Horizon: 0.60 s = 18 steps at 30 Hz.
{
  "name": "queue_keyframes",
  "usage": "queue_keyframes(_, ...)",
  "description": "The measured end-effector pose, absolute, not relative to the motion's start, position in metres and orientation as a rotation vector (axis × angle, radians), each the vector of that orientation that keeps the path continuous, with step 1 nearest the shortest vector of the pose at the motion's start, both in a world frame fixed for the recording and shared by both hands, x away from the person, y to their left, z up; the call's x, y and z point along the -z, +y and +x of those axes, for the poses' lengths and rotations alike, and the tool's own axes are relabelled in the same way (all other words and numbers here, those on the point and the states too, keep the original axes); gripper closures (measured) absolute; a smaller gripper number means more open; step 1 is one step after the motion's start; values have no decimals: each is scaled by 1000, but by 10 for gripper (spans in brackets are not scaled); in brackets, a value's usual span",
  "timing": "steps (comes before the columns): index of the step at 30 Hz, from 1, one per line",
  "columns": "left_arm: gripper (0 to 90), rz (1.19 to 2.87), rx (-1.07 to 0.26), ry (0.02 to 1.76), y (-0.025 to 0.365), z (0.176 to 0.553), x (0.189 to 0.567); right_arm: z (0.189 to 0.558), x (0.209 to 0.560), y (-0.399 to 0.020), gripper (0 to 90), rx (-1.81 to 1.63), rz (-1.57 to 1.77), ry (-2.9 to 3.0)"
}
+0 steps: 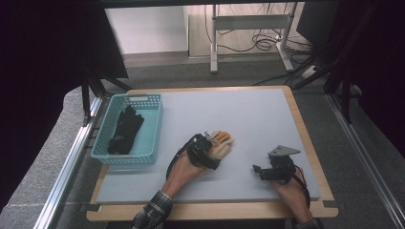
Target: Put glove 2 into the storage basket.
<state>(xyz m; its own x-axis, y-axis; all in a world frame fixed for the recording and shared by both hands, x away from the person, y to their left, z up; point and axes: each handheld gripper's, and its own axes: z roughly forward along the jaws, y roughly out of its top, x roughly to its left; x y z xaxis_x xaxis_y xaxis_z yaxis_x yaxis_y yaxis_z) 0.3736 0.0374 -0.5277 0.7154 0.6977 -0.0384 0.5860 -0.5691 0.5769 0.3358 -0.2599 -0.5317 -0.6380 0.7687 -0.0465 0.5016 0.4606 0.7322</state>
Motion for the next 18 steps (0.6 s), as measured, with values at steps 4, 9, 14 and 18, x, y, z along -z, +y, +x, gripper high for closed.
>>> queue_keyframes(4, 216, 2349, -262, 983, 39, 370, 525, 336, 532, -260, 174, -991, 1073, 2344)
queue_keyframes(9, 431, 2361, -261, 1021, 40, 371, 520, 336, 532, -260, 174, -991, 1071, 2343)
queue_keyframes(14, 519, 2377, -259, 1001, 39, 371, 518, 336, 532, -260, 174, -990, 1070, 2343)
queue_keyframes(18, 538, 2367, -230, 994, 43, 372, 516, 336, 532, -260, 174, -991, 1070, 2344)
